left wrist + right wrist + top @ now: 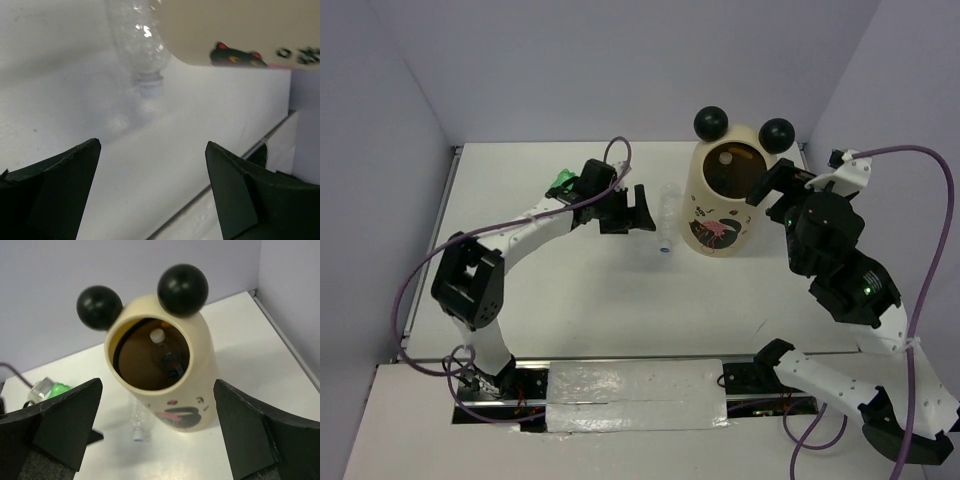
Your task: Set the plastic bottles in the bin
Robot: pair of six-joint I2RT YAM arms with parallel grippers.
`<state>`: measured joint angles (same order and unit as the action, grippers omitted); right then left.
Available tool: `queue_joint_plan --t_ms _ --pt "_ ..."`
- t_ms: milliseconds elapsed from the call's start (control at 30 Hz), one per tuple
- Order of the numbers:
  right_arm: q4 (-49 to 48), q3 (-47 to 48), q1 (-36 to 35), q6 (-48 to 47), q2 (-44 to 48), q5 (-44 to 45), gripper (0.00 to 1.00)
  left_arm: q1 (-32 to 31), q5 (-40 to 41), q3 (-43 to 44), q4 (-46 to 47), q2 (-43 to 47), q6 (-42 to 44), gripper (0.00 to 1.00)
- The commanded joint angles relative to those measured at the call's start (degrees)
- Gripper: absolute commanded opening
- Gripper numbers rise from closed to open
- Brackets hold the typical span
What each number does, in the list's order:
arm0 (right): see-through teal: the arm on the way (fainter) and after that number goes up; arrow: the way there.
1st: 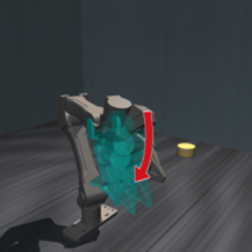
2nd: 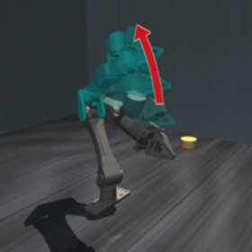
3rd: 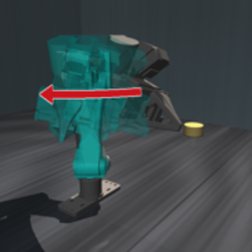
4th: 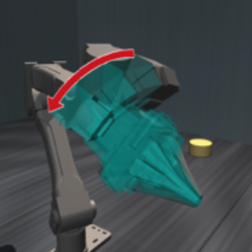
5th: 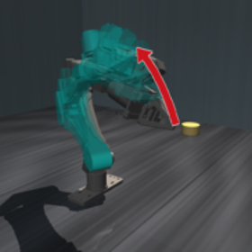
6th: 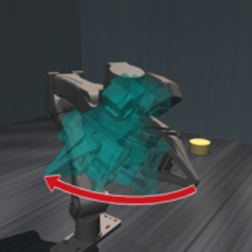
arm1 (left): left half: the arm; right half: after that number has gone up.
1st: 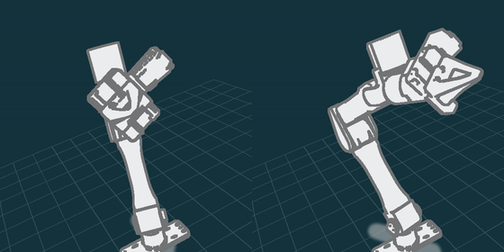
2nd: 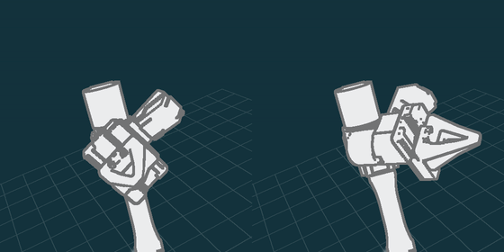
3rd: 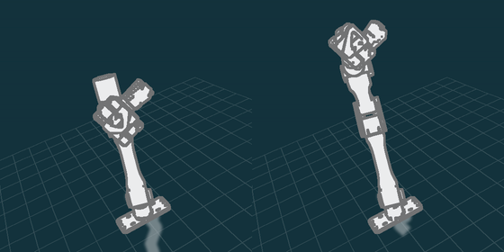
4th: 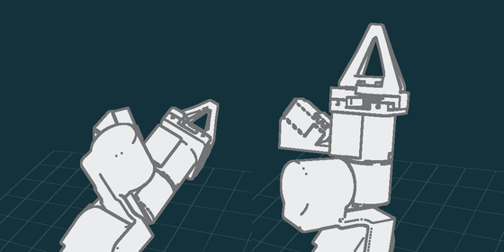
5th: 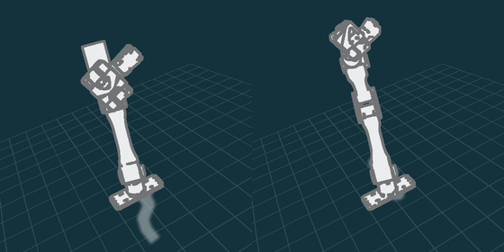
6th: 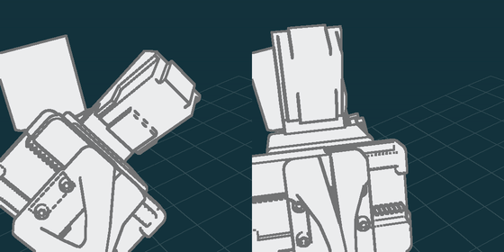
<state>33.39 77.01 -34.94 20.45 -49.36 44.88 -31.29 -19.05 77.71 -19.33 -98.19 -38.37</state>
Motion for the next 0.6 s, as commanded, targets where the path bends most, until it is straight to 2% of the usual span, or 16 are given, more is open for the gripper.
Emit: queue_joint_plan --t_ms 0,233,400,567 --pt "8.18 -0.64 0.4 4.51 2.07 -1.38 1.0 0.17 5.06 3.4 5.7 -5.33 -2.93 0.99" --pt "10.73 0.77 0.4 4.78 2.43 -2.78 1.0 -0.88 7.97 13.67 5.98 -17.54 -5.4 0.99" --pt "11.44 0.33 0.4 5.83 2.17 -4.71 1.0 -0.97 9.91 17.37 7.03 -20.8 -5.84 0.99" --pt "11.88 -0.11 0.4 6.8 2.52 -6.3 1.0 -1.49 10.08 23.97 4.04 -27.75 -5.31 0.99"
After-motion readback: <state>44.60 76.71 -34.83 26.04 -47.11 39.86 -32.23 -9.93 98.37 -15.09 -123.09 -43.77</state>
